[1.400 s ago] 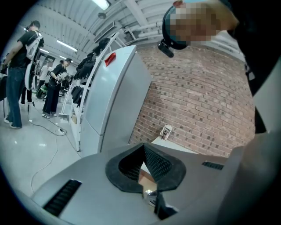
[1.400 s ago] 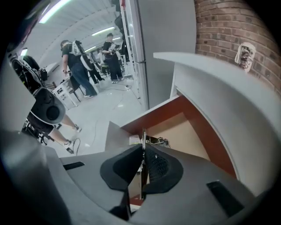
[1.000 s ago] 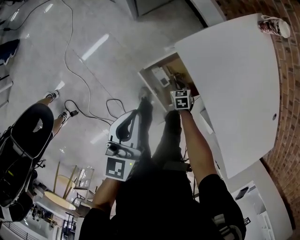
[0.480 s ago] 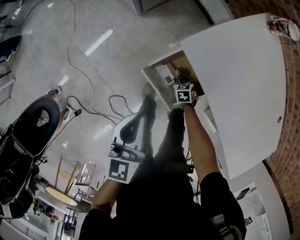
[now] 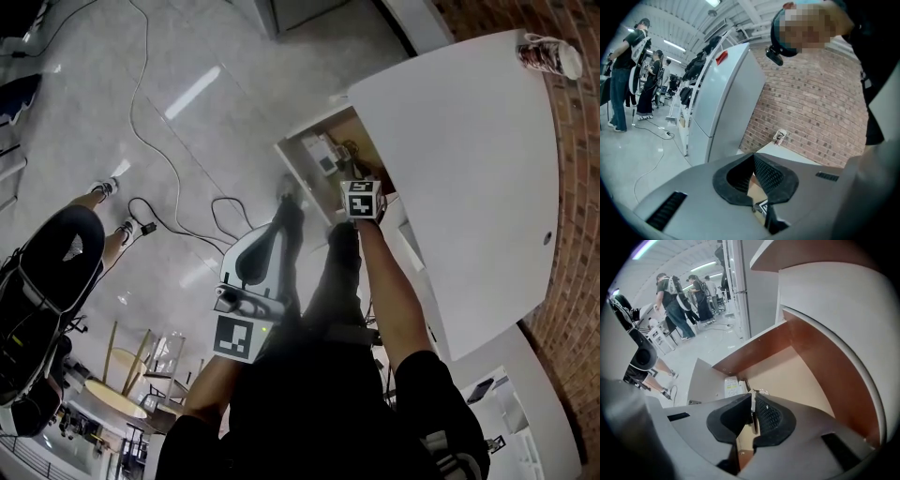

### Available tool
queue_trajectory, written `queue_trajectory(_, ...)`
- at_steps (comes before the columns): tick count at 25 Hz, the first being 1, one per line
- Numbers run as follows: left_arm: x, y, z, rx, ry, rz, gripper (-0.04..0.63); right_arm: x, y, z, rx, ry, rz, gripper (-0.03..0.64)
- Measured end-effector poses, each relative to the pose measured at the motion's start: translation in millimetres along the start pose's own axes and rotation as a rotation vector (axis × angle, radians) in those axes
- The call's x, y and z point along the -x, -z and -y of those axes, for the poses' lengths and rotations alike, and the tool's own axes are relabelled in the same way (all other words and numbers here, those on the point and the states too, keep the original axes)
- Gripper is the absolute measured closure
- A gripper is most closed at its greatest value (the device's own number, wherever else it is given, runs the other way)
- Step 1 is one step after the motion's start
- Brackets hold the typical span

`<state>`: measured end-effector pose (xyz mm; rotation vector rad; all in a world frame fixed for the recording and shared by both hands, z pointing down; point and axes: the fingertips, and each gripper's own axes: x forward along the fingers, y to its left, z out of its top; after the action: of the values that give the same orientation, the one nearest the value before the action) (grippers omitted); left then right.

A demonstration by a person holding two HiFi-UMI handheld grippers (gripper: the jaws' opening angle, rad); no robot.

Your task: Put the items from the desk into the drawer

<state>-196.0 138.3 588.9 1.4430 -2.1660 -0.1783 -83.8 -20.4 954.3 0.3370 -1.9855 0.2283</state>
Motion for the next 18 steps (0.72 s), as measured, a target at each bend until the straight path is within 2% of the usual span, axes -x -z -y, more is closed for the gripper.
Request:
queue_trajectory(4, 3.7, -8.6, 6.6, -0.003, -0.002, 0.018, 0.594, 19.0, 2.8, -3.3, -0.033, -0.009, 0.001, 0.598)
queue_trajectory(10, 13.6, -26.4, 31.0, -0.01, 0.009, 0.05, 0.594, 63.2, 7.2, -24.5, -0.067, -0.069, 0.006, 0.609)
queue_trajectory(15, 19.2, -50.4, 55.1, -0.015, 0.021, 0.095, 0.594, 116.9, -4.8, -33.6, -0.102, -0.138, 0.038, 0.615)
queue_trajectory(18, 22.2, -66.9, 65.1, -0.031, 0.036, 0.143, 0.594, 153.6, -26.5, -26.8, -0.109, -0.161, 0.099, 0.615)
